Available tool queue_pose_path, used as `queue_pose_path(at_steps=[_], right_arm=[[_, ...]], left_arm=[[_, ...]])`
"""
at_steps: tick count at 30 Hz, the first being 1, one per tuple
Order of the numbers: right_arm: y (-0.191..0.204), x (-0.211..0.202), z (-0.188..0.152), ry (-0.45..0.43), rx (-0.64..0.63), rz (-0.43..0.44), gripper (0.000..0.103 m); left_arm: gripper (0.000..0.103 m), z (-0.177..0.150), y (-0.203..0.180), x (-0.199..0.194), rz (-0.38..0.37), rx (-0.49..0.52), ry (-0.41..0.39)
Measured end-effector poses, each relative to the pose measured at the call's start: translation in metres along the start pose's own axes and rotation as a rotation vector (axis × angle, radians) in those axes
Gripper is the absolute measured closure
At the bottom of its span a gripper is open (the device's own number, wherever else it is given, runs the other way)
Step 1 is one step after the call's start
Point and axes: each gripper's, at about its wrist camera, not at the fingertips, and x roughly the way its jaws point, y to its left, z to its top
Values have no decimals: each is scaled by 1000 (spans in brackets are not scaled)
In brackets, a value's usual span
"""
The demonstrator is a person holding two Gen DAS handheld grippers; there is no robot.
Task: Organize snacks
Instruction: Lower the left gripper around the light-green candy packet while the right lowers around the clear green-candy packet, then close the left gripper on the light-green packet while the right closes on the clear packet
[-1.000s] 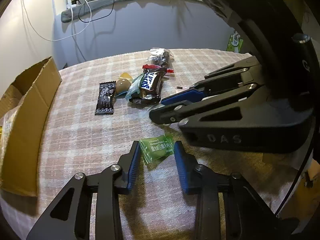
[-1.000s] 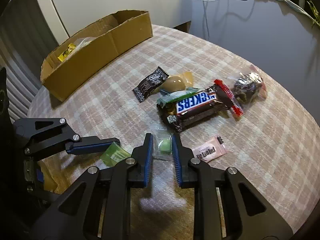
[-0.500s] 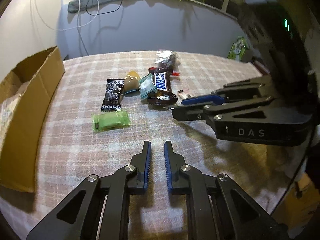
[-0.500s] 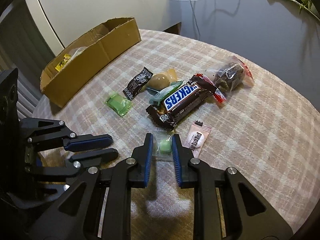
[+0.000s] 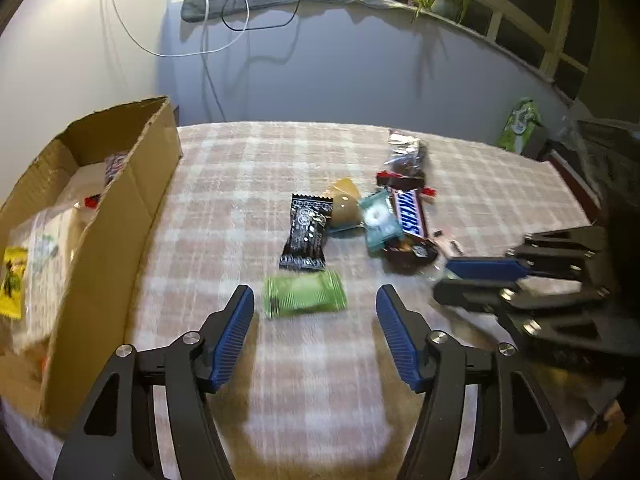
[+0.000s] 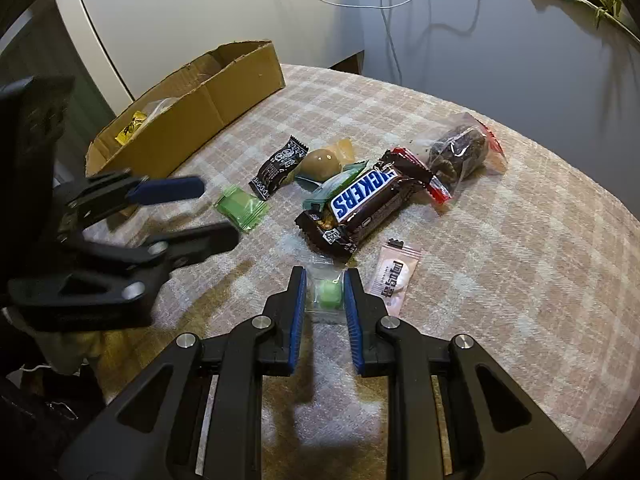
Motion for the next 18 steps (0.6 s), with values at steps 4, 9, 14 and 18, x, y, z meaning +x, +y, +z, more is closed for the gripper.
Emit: queue_pose_path(at_steps=[4,9,14,18], right_arm=[[-1,0,0,-3,1,0,83],[-2,2,0,-6,-2,-5,83],[-1,3,0,-8,-9,-11,83],[0,3,0,-8,-11,-17,83]], left_arm=[[40,2,-5,13,28,27,22],[58,-1,-8,14,59,51,14],[68,-3,-11,13,66,69,3],[75,-2,-12,12,64,70,1]])
